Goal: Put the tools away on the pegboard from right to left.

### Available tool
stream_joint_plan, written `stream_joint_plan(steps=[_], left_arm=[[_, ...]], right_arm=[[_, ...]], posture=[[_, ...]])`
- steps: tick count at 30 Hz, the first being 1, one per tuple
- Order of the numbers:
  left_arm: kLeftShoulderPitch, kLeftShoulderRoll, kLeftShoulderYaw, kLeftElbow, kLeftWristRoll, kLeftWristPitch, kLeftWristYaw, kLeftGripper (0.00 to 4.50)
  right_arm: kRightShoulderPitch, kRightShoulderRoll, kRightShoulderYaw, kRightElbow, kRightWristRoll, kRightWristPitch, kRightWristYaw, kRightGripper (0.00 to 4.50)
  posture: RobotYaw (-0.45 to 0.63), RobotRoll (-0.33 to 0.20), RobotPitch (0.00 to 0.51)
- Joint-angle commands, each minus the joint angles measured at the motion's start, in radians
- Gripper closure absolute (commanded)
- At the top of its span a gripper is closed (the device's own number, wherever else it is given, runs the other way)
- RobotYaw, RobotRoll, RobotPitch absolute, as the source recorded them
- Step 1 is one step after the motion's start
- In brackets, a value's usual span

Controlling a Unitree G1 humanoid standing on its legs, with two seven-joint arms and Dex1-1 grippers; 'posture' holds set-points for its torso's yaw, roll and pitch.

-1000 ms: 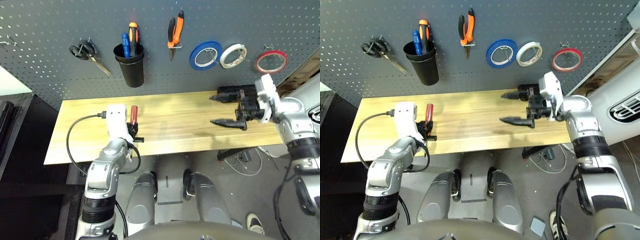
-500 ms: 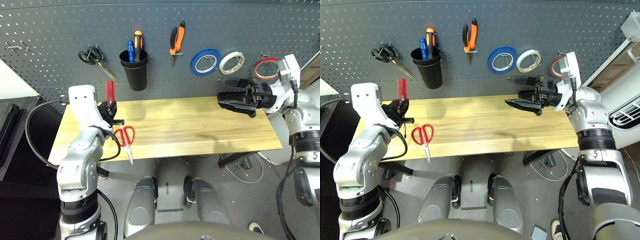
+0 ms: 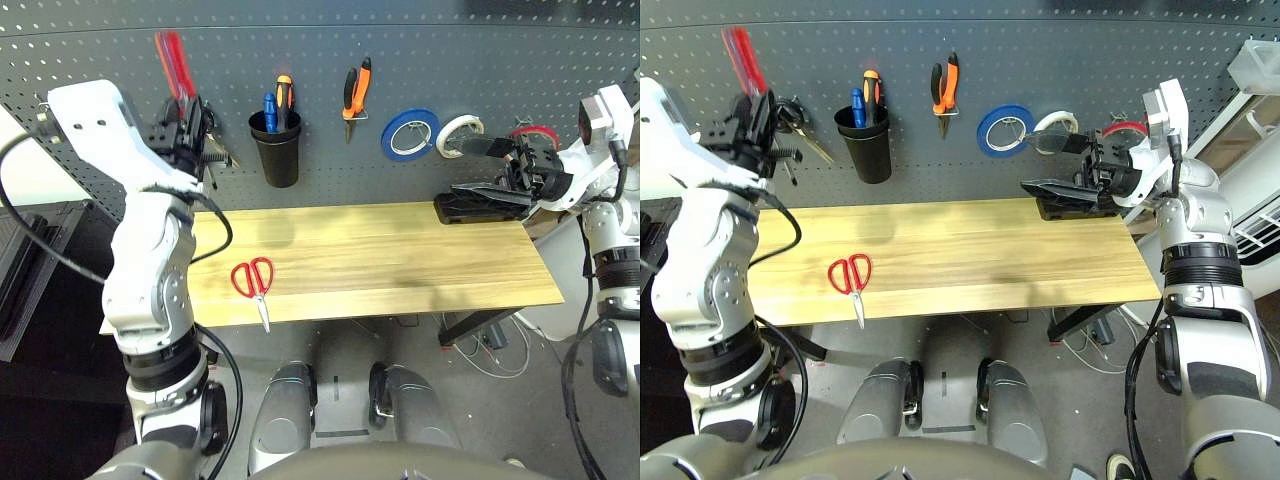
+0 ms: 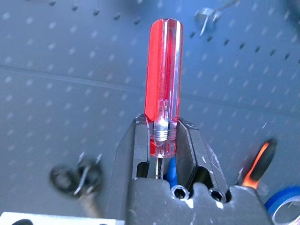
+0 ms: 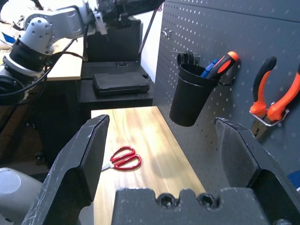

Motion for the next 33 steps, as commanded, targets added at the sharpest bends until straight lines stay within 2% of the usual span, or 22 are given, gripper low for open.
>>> stream_joint_plan(steps=[1,19,33], left_arm=[[-0.068,-0.038,-0.002,0.074,-0.013,-0.050,0.040,3.71],[-0.306,-0.093,-0.043,0.653,0.056,-0.551,0.096,3.71],[-0.295,-0.123,-0.084,0.933,0.090,-0.763,0.083,3.71]], right_arm=[[0.013,-0.007,-0.011,0.012,-0.001,-0.013,0.019,0.00],[0.037,-0.004,-0.027,-0.006,0.012,-0.009,0.016,0.00],[0.089,-0.014,-0.046,-0.074,0.036,0.018,-0.018,0.00]], posture=[[0.06,0.000,0.035],[0.01,0.000,0.050],[-0.04,0.000,0.066]])
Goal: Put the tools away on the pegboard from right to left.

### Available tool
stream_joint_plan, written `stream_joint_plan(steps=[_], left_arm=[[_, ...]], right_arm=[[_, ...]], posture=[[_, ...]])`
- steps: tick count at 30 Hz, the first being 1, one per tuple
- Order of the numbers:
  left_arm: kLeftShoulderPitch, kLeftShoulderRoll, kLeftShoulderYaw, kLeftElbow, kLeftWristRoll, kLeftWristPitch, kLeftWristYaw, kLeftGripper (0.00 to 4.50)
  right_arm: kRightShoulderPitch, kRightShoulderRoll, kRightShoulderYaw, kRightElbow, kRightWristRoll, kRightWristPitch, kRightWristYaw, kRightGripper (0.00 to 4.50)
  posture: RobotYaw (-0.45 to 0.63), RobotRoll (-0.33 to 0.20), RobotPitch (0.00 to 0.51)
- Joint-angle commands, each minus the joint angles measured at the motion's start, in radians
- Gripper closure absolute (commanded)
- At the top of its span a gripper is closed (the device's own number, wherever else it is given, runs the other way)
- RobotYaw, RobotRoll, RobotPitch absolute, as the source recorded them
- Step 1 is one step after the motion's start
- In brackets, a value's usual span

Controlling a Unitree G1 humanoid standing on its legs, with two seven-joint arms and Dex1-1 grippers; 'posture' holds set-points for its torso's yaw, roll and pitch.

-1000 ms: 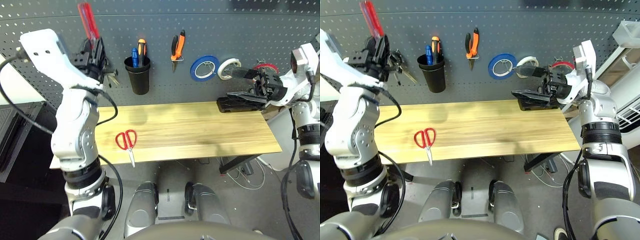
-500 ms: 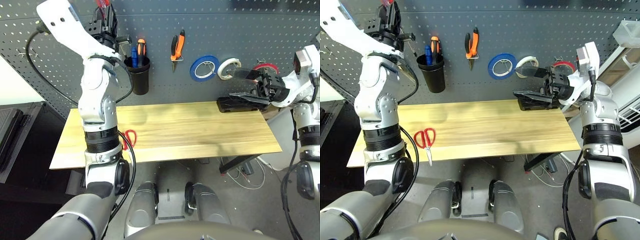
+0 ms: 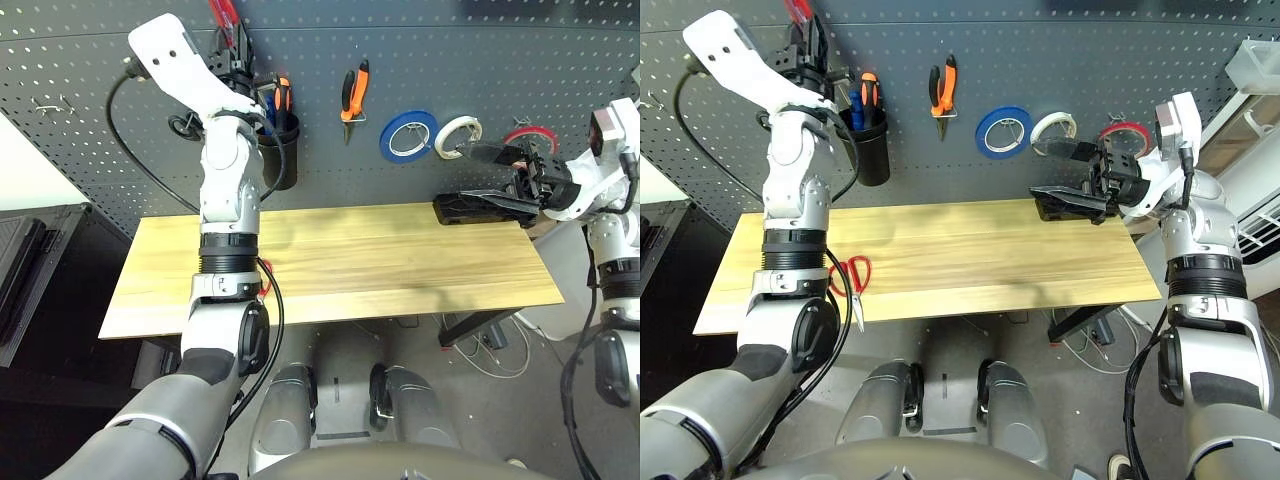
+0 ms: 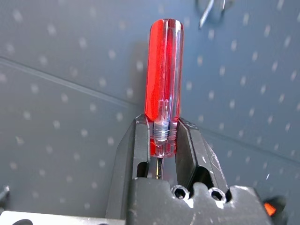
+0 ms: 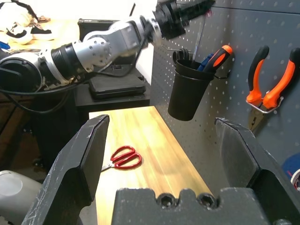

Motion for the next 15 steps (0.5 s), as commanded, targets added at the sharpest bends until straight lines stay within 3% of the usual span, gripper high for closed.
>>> stream_joint_plan(steps=[1,7,15], left_arm=[[0.017,0.002,-0.030,0.053,0.029,-0.073,-0.018,3.71],[0.037,0.012,-0.036,0.125,0.044,-0.131,-0.020,3.71],[0.105,0.060,-0.066,0.013,0.080,-0.067,-0.034,0.85]], right_arm=[[0.016,-0.013,-0.021,-0.030,0.012,0.010,-0.010,0.00],[0.019,-0.001,-0.017,-0.047,0.015,0.015,-0.025,0.00],[0.013,0.008,-0.012,-0.040,0.011,0.014,-0.025,0.00]], posture=[[-0.04,0.000,0.066],[-0.05,0.000,0.066],[-0.03,0.000,0.069]])
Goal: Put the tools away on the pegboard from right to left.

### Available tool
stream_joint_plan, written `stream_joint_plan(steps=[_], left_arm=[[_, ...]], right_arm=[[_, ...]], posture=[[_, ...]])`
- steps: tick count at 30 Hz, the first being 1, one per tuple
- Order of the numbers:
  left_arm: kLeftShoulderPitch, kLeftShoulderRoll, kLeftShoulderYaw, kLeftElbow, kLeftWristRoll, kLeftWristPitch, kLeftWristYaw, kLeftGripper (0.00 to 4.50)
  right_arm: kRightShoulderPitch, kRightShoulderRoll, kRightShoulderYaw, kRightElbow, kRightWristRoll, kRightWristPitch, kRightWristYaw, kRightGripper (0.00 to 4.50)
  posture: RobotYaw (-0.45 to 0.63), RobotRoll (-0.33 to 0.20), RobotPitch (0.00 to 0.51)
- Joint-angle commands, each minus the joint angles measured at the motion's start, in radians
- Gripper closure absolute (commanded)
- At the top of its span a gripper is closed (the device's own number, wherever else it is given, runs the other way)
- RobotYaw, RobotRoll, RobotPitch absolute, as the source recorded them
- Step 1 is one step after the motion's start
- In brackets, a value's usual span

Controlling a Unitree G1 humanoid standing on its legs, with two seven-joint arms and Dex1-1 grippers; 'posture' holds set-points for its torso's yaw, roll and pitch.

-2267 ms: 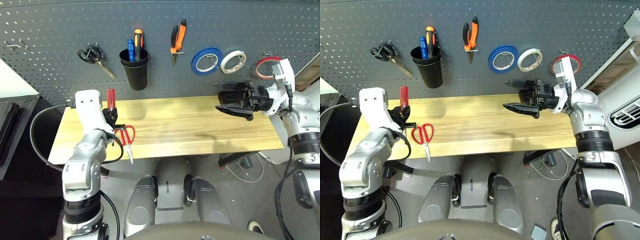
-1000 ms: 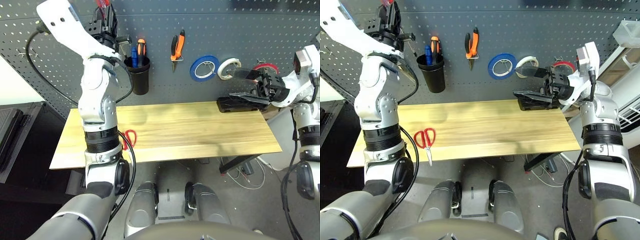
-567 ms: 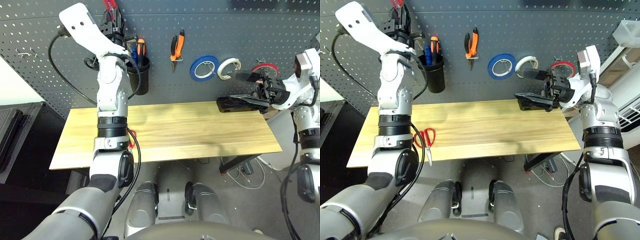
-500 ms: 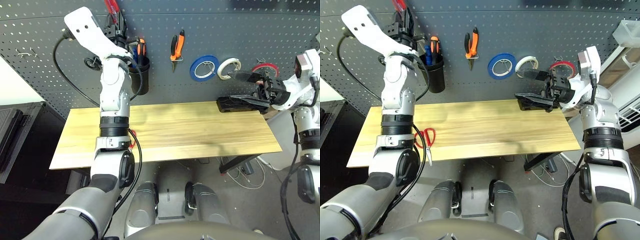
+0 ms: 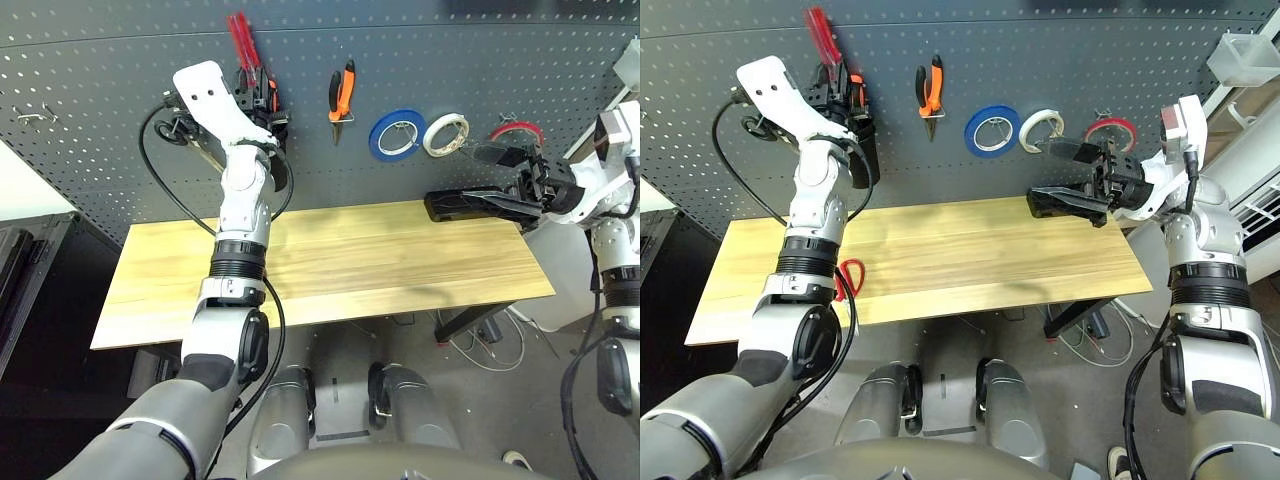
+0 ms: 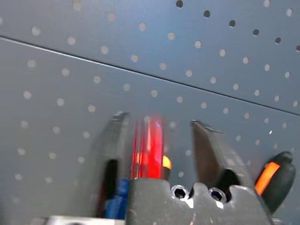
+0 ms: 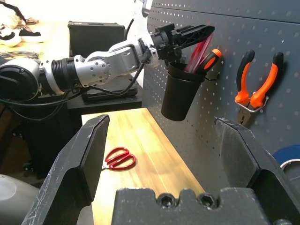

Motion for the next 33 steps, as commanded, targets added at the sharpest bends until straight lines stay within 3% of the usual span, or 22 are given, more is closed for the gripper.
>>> stream_joint_plan(steps=[1,3,11,15,20,25,28,33], left_arm=[[0.067,0.033,-0.017,-0.115,0.015,0.076,-0.023,0.40],[0.099,0.050,-0.022,-0.181,0.012,0.126,-0.033,0.04],[0.275,0.201,-0.016,-0.707,-0.026,0.481,-0.127,0.04],[0.310,0.246,0.005,-0.890,-0.073,0.630,-0.161,0.04],[0.436,0.299,0.012,-1.082,-0.156,0.769,-0.242,0.04],[0.585,0.313,0.012,-1.176,-0.245,0.923,-0.281,0.04],[0.661,0.274,0.031,-1.172,-0.304,0.983,-0.282,0.04],[0.752,0.292,0.005,-1.113,-0.284,1.015,-0.285,0.04]], right_arm=[[0.000,0.004,-0.002,0.002,0.003,0.001,0.003,0.00],[-0.003,0.007,0.000,0.005,0.001,0.000,0.003,0.00],[-0.035,0.027,0.023,0.048,-0.014,0.001,0.023,0.00],[-0.056,0.051,0.045,0.089,-0.029,-0.012,0.041,0.00],[-0.106,0.077,0.065,0.172,-0.065,-0.057,0.060,0.00],[-0.154,0.097,0.100,0.277,-0.150,-0.181,0.049,0.00],[-0.159,0.123,0.122,0.310,-0.179,-0.241,0.063,0.00],[-0.135,0.158,0.153,0.304,-0.221,-0.256,0.039,0.00]], posture=[[-0.03,0.000,0.069],[-0.03,0.000,0.069],[0.04,0.000,0.088],[0.10,0.000,0.096],[0.14,0.000,0.105],[0.14,0.000,0.116],[0.14,0.000,0.120],[0.13,0.000,0.152]])
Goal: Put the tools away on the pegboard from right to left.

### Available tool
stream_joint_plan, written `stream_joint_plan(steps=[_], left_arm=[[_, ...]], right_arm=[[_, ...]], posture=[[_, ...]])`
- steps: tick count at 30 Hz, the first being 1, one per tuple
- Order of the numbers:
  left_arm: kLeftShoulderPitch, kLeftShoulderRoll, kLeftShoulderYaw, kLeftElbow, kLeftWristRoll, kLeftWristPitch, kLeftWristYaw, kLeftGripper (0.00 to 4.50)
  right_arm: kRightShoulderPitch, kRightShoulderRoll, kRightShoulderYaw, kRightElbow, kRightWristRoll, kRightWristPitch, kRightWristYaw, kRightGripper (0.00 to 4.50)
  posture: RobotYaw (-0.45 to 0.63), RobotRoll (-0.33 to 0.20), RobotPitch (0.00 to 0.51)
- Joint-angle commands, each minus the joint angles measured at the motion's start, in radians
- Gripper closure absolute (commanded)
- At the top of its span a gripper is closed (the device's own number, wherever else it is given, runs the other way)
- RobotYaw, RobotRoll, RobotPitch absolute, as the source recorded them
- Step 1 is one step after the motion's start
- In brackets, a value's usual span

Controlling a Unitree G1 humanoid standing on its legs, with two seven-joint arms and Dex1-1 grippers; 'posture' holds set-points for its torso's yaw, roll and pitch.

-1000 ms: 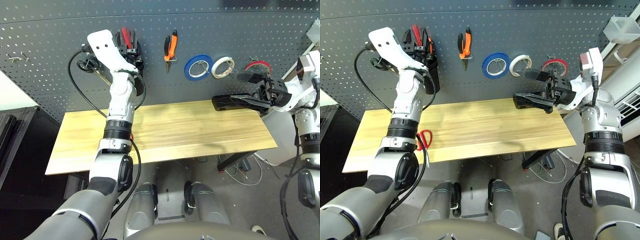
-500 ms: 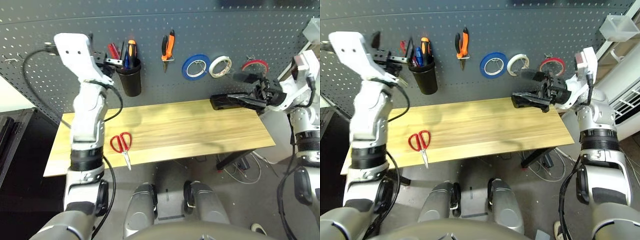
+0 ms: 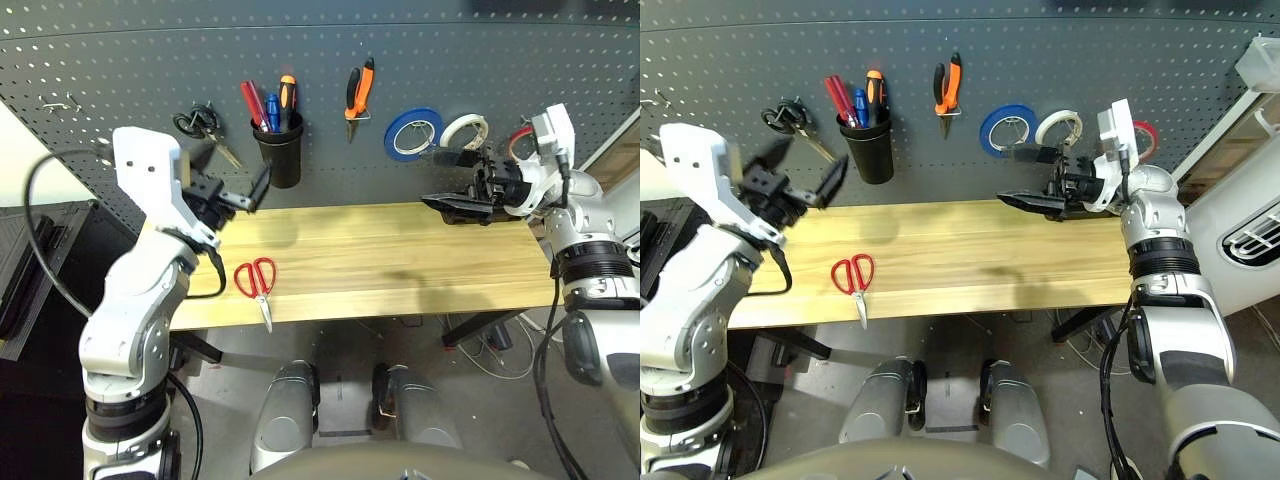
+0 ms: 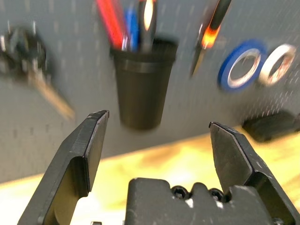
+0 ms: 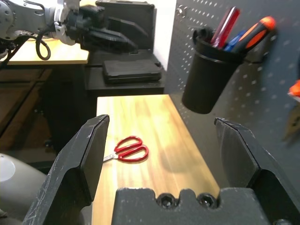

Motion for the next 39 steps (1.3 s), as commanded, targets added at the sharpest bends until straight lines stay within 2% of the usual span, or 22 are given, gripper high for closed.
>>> stream_joint_plan(steps=[1,4,8,13,19,20,25,30,39], left_arm=[[0.049,0.007,-0.022,0.062,0.010,0.042,0.000,0.04],[0.072,0.007,-0.035,0.112,0.032,0.054,0.012,0.04],[0.102,-0.030,-0.019,0.218,0.079,0.028,0.068,0.04],[0.106,-0.041,-0.037,0.349,0.135,-0.020,0.090,0.04],[0.130,-0.063,-0.030,0.393,0.159,-0.046,0.105,0.04],[0.125,-0.071,-0.027,0.429,0.169,-0.063,0.116,0.04],[0.080,-0.091,-0.029,0.597,0.212,-0.112,0.154,0.04],[-0.010,-0.112,-0.012,0.768,0.244,-0.155,0.202,0.04],[-0.104,-0.126,0.015,0.964,0.278,-0.228,0.274,0.04]], right_arm=[[0.026,0.010,0.036,-0.005,-0.048,-0.011,-0.026,0.00],[0.044,0.018,0.060,-0.020,-0.079,-0.009,-0.053,0.00],[0.094,0.028,0.100,-0.085,-0.115,0.014,-0.107,0.00],[0.195,0.021,0.115,-0.231,-0.100,0.070,-0.152,0.00],[0.291,-0.018,0.113,-0.371,-0.084,0.139,-0.172,0.00],[0.308,-0.029,0.116,-0.385,-0.090,0.138,-0.174,0.00],[0.355,-0.059,0.128,-0.440,-0.103,0.138,-0.193,0.00],[0.366,-0.060,0.143,-0.463,-0.097,0.128,-0.195,0.00],[0.380,-0.058,0.141,-0.525,-0.055,0.184,-0.218,0.00]], posture=[[0.12,0.000,0.158],[0.11,0.000,0.173],[0.08,0.000,0.206],[0.07,0.000,0.244],[0.05,0.000,0.275],[0.04,0.000,0.290],[0.03,0.000,0.297],[0.02,0.000,0.300],[0.00,0.000,0.296]])
